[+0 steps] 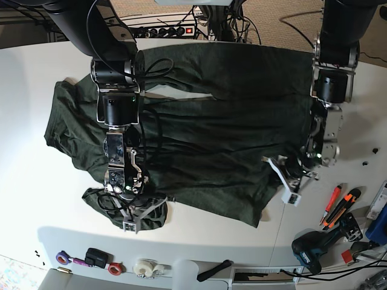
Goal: Layout the t-shirt on the table in an organized manner, then fold the t-shirt properly
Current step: 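Slide the right gripper along the shirt body toward the hem, then move the right gripper to the shirt collar and grasp it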
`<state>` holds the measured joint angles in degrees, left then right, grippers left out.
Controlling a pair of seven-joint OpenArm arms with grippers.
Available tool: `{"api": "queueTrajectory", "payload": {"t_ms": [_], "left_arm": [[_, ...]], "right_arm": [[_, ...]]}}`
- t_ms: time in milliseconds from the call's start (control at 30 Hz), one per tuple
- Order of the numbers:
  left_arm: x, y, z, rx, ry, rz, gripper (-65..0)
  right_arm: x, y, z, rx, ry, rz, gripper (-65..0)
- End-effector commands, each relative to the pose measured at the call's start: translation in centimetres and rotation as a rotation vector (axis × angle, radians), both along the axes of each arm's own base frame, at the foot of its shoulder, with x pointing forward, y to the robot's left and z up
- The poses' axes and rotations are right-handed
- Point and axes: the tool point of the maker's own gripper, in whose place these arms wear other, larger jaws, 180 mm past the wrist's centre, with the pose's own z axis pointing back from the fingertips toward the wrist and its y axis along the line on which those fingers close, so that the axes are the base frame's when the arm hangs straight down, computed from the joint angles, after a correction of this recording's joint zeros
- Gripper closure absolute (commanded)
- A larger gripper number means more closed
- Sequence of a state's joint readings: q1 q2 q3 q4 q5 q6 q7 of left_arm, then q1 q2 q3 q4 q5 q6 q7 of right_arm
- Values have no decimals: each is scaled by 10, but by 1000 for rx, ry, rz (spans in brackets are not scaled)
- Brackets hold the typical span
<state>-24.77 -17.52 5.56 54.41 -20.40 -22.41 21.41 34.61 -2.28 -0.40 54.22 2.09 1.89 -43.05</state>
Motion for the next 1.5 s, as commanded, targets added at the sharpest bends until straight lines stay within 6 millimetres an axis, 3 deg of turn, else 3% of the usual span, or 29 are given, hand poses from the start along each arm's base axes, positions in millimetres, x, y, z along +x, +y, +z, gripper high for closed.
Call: {"api": "queueTrajectory", "payload": {"t_ms": [0, 133, 233, 400, 500, 600, 667, 833, 1033, 1133, 1233, 1467], "left_arm": [[22, 3, 32, -11, -109, 9, 0], [28, 17, 32, 87, -132, 34, -18], [32, 31, 35, 100, -146, 81, -235], [34, 58, 40, 125, -154, 149, -241], [31, 56, 45, 53, -152, 111, -165], [15, 27, 50, -77, -141, -54, -43], [-4, 3, 55, -179, -134, -195, 0], [-29, -14, 50, -308, -80, -199, 0], [-57, -27, 39, -242, -11, -278, 0], [-69, -30, 32, -200, 38, -313, 0], [-76, -31, 26, -196, 56, -319, 0], [-83, -32, 21, -215, 66, -312, 0]], "right_arm": [[17, 0, 28, 1, -72, 3, 0], [13, -15, 35, -25, -96, -11, 0], [6, -33, 54, -60, -166, -29, 0], [-14, -58, 98, -133, -311, -46, 0], [-35, -75, 112, -193, -343, -51, 0], [-62, -90, 104, -252, -313, -46, 0], [-82, -98, 92, -288, -278, -37, 0], [-135, -106, 60, -349, -176, 6, 0], [-191, -85, 53, -374, -132, 106, 0], [-216, -87, 51, -398, -103, 120, 0], [-238, -103, 46, -426, -60, 102, 0], [-267, -173, 40, -483, 10, -52, 0]]}}
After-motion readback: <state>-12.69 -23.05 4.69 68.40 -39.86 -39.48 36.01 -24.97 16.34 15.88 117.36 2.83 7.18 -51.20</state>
